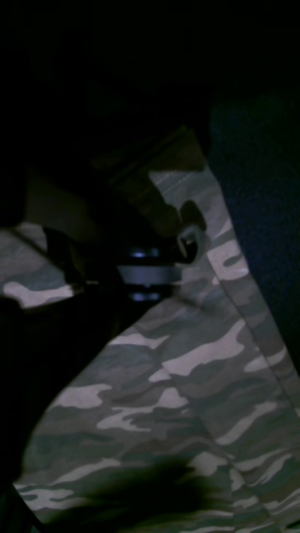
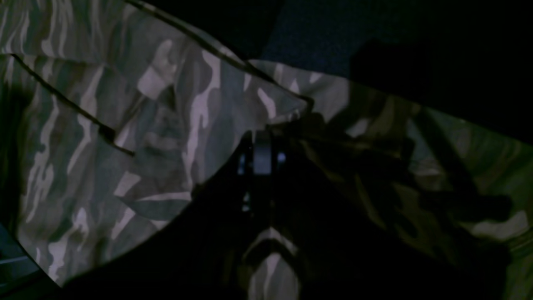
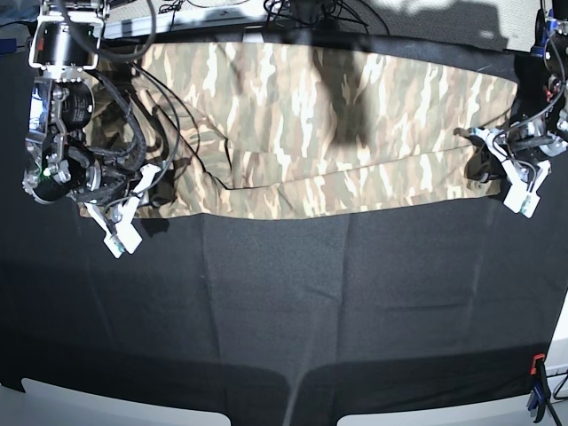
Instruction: Layout the t-shirt on the table in an organized manner, then fold the t-shirt properly
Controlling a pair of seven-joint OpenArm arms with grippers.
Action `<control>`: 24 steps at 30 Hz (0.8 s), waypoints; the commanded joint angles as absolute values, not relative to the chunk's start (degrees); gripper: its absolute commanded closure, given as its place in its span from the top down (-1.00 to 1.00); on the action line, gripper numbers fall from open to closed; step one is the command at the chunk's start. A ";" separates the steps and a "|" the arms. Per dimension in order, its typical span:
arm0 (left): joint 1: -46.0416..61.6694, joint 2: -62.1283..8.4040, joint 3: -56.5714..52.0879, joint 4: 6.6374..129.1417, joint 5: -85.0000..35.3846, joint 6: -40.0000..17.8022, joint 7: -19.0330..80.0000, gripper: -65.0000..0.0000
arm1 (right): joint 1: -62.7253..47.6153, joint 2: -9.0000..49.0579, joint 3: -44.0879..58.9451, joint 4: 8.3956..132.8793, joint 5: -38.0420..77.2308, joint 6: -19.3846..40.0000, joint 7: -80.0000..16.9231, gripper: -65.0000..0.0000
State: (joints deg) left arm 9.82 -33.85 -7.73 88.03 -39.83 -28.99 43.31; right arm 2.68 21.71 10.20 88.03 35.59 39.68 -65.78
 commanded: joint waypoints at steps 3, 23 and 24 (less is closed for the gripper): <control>9.17 -35.00 -8.27 88.99 -40.47 -29.45 41.93 -1.00 | 3.27 22.37 10.46 89.06 38.17 40.00 -65.10 -1.00; 9.26 -35.64 -8.27 89.67 -37.50 -40.00 40.49 -1.00 | -23.75 22.83 10.48 113.32 45.06 40.00 -65.17 -1.00; 9.23 -35.81 -8.27 90.00 -37.50 -40.00 40.45 -1.00 | -24.93 22.85 10.48 114.54 43.92 40.00 -65.17 -1.00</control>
State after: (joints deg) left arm 9.85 -34.52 -7.73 88.79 -36.56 -39.57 41.93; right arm -25.23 22.09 10.13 113.58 42.65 39.70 -66.02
